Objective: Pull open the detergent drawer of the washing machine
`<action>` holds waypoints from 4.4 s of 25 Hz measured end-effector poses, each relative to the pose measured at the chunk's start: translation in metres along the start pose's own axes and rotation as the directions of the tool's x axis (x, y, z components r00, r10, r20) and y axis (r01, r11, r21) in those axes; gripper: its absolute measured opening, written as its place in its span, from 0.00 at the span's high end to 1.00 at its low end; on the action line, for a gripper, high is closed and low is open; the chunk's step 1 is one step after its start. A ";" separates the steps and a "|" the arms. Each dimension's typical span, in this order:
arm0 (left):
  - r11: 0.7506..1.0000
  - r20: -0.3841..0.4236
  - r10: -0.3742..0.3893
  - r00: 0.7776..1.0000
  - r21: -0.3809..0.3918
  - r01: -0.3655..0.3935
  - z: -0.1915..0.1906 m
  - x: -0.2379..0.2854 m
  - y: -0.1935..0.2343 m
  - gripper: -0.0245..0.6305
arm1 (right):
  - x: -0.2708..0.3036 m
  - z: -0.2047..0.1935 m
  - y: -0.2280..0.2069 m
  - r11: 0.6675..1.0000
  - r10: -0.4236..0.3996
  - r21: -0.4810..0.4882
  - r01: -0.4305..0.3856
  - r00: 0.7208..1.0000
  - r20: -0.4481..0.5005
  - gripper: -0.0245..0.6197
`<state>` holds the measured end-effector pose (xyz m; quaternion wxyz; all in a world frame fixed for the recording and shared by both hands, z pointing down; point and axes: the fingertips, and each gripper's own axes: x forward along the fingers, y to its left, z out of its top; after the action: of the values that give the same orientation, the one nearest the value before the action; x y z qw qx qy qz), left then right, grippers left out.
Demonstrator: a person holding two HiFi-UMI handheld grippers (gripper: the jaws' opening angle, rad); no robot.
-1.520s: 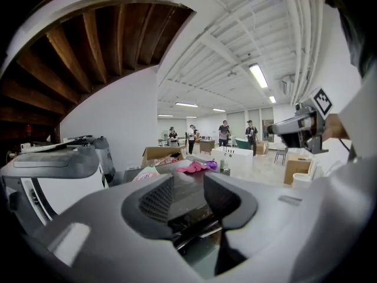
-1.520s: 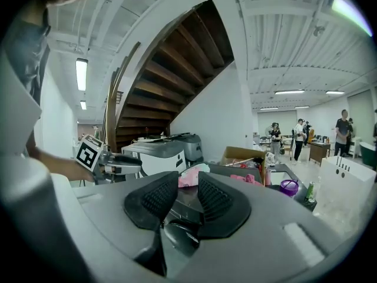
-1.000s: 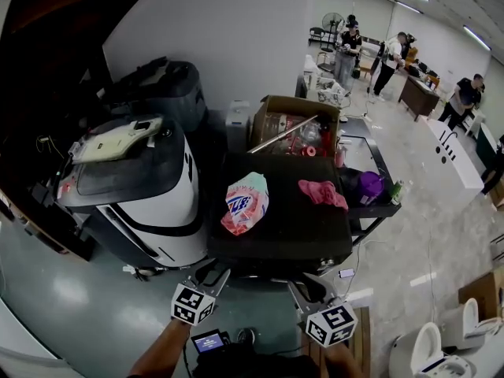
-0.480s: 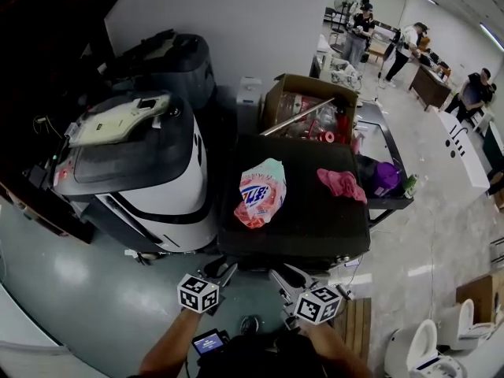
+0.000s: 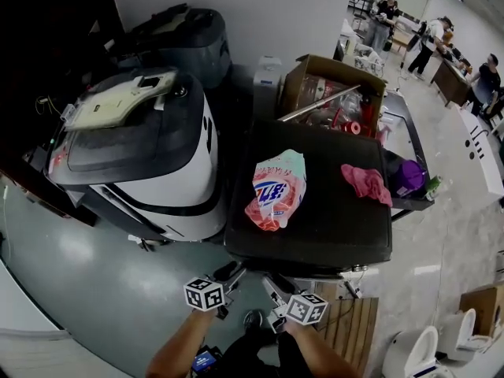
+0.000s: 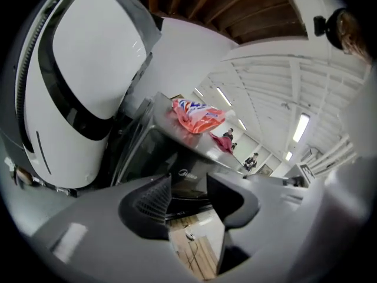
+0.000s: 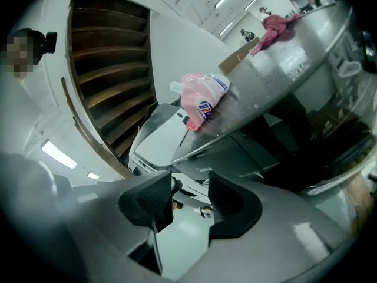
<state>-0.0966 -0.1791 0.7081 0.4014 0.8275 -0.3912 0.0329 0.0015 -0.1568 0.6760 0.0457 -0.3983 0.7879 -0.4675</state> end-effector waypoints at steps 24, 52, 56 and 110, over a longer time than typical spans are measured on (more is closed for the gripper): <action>0.941 0.259 -0.045 0.965 -0.314 0.128 -0.006 0.034 0.036 0.56 | 0.056 -0.009 -0.068 0.964 0.071 0.236 -0.119 0.976 0.204 0.62; 0.708 0.575 -0.198 0.794 -0.476 0.522 0.002 0.012 0.023 0.41 | 0.060 -0.018 -0.034 0.899 0.360 0.202 -0.389 0.918 0.168 0.56; 0.713 0.538 -0.202 0.818 -0.493 0.500 -0.016 -0.003 0.019 0.43 | 0.047 -0.034 -0.026 0.898 0.357 0.212 -0.385 0.920 0.159 0.56; 0.976 0.212 -0.216 0.953 0.073 0.205 0.088 -0.180 -0.082 0.46 | -0.106 0.014 0.110 0.912 0.184 -0.313 -0.266 0.946 -0.269 0.94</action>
<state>-0.1882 -0.0973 0.5301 0.3362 0.8728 -0.3417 -0.0914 0.0159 -0.0685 0.5515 -0.0637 -0.2485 0.8981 -0.3572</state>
